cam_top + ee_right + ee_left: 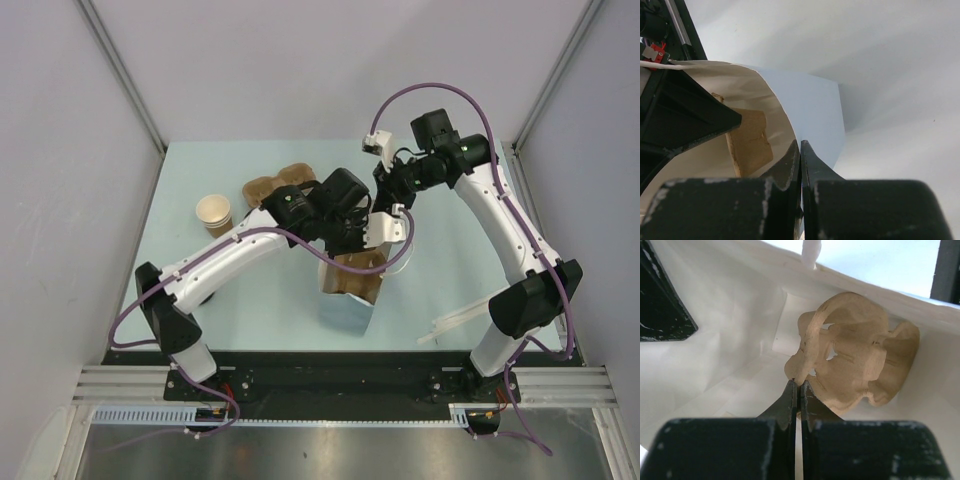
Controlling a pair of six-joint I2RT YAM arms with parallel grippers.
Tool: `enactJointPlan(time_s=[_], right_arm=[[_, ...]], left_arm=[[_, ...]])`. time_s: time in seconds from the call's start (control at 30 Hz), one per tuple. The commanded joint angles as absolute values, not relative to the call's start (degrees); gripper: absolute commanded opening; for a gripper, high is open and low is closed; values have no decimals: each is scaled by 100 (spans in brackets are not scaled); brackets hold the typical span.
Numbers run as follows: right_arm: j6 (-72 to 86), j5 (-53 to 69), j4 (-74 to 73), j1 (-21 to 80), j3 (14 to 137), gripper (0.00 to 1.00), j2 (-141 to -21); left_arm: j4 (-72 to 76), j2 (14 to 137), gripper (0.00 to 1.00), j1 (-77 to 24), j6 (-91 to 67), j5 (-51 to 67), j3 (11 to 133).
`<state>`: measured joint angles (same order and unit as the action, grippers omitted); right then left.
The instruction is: Pack the takeout coffee
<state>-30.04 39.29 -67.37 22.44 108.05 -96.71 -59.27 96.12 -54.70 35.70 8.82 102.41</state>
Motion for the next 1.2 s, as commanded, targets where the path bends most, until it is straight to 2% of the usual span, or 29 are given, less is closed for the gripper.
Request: enactJointPlan(time_s=[0.0, 0.47, 0.6, 0.7, 0.73, 0.93, 1.17], right_arm=[[-3041, 4060, -6539, 2268, 10837, 0, -9422], [-3006, 4140, -6521, 2276, 10696, 0, -9343], [-3023, 4210, -6521, 2285, 10688, 0, -9369], [-3032, 4236, -6522, 2285, 10679, 0, -9404], [-3050, 4236, -6539, 2285, 10679, 0, -9413], [-3059, 4228, -6539, 2276, 10670, 0, -9457], [-3102, 4192, -6530, 2285, 10617, 0, -9483]], left_arm=[[-6144, 9703, 0, -5423, 3331, 1204, 10371], [-5775, 9853, 0, -5361, 3199, 1178, 9783], [-5537, 9835, 4, -5353, 3296, 1046, 9642], [-5467, 9835, 13, -5353, 3322, 1028, 9633], [-5423, 9818, 21, -5353, 3314, 985, 9624], [-5335, 9589, 46, -5353, 3322, 817, 9799], [-5361, 9396, 56, -5353, 3182, 721, 10160]])
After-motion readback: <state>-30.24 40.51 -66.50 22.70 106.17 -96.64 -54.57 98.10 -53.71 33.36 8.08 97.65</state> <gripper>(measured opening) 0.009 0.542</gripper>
